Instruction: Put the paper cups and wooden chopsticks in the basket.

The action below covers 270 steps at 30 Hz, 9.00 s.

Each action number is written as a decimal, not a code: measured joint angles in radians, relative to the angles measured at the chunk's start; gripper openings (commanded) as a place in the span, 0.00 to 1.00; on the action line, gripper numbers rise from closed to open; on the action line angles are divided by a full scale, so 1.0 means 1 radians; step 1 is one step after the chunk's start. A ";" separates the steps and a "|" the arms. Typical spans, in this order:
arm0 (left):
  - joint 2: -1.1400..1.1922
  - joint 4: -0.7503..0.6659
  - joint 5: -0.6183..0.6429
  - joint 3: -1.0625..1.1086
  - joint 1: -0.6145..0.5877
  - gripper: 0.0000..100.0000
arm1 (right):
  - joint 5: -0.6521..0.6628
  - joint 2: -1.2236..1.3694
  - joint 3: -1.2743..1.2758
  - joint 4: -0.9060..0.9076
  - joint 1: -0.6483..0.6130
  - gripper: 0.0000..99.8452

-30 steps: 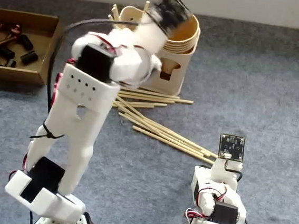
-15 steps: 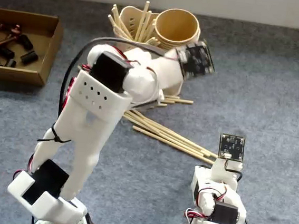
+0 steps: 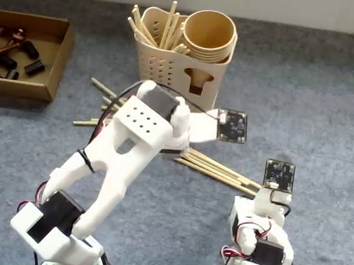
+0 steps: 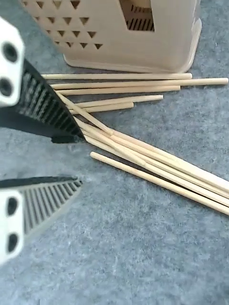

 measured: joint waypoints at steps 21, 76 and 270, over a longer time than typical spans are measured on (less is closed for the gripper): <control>0.331 -0.241 -0.055 0.014 0.002 0.12 | 0.000 0.000 0.000 -0.040 0.051 0.01; 0.465 0.006 -0.017 -0.123 -0.006 0.04 | 0.000 0.000 0.000 -0.040 0.051 0.01; -0.698 -0.180 0.914 0.443 -0.829 0.11 | 0.000 0.000 0.000 -0.040 0.054 0.01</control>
